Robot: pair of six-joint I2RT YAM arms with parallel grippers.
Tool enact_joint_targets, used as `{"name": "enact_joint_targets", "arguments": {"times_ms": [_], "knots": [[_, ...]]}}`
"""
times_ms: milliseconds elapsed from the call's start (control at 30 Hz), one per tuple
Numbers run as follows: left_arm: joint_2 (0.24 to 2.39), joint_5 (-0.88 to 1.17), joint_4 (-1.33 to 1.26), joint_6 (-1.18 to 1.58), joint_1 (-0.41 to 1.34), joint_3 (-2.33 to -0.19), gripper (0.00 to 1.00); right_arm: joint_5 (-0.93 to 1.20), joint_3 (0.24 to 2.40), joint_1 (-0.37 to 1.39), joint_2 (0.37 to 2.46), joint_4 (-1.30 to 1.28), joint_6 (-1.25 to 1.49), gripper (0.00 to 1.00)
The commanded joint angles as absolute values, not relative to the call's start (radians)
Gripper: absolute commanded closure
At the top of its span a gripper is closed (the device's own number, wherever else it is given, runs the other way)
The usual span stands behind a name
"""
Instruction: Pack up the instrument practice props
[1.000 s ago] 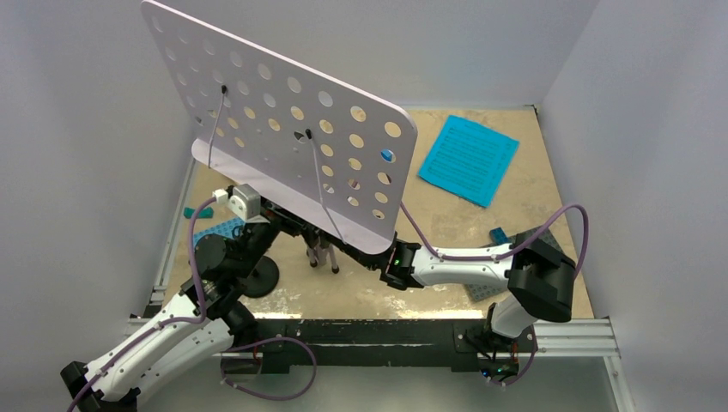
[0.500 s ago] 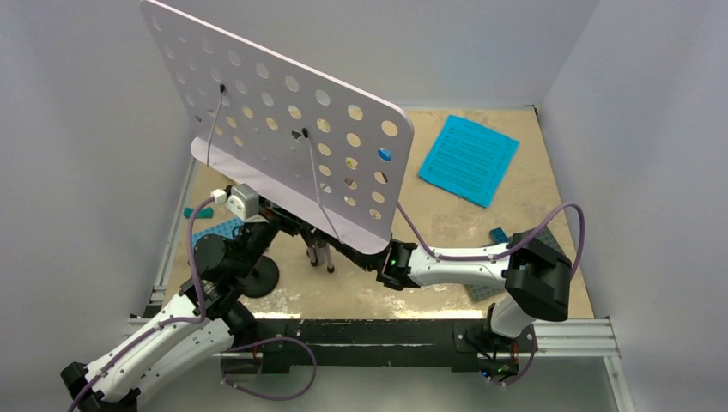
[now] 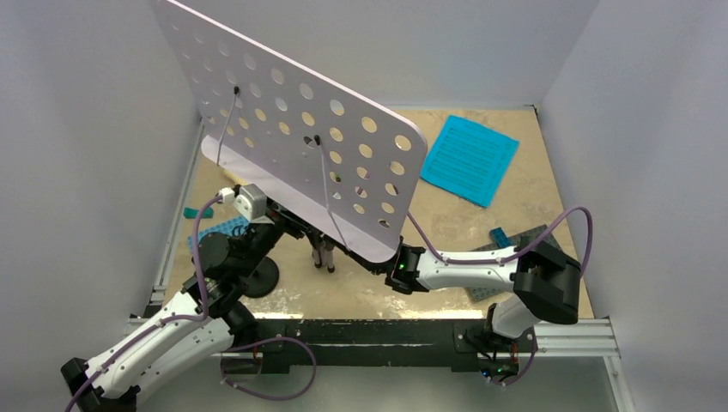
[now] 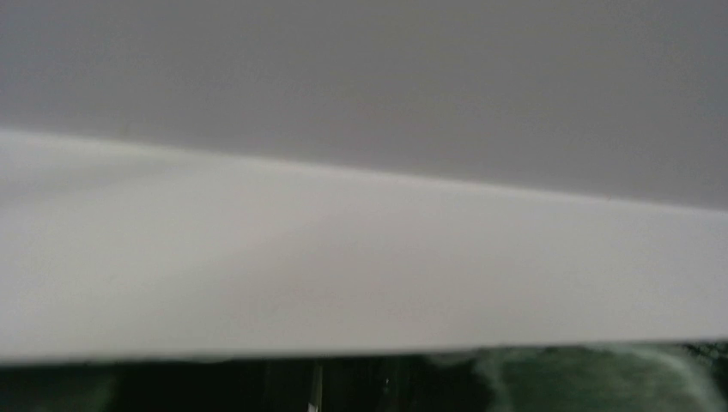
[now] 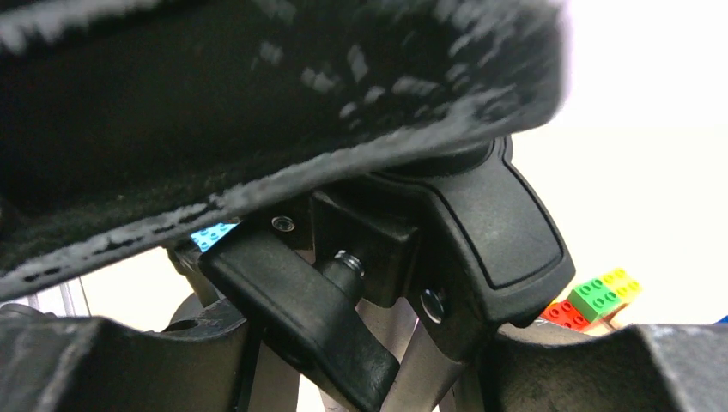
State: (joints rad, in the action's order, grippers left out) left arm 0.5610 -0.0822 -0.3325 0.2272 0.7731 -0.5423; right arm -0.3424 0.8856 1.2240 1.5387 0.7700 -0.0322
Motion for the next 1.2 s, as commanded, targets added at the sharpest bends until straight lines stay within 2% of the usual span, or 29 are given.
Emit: {"name": "enact_joint_targets", "arguments": {"times_ms": [0, 100, 200, 467, 733, 1167], "knots": [[0.584, -0.092, -0.150, 0.280, 0.778, -0.564, 0.55, -0.446, 0.808, 1.183, 1.483, 0.854, -0.171, 1.00], [0.580, -0.112, -0.158, 0.279, 0.778, -0.567, 0.42, -0.443, 0.779, 1.183, 1.472, 0.870, -0.184, 1.00], [0.573, -0.125, -0.160, 0.263, 0.778, -0.571, 0.35, -0.437, 0.762, 1.183, 1.457, 0.879, -0.197, 1.00], [0.543, -0.154, -0.172, 0.248, 0.778, -0.566, 0.31, -0.439, 0.749, 1.190, 1.427, 0.870, -0.257, 1.00], [0.493, -0.217, -0.141, 0.217, 0.775, -0.590, 0.22, -0.445, 0.723, 1.191, 1.361, 0.827, -0.238, 1.00], [0.442, -0.209, -0.041, 0.244, 0.775, -0.542, 0.21, -0.447, 0.681, 1.190, 1.265, 0.791, -0.160, 1.00]]}}
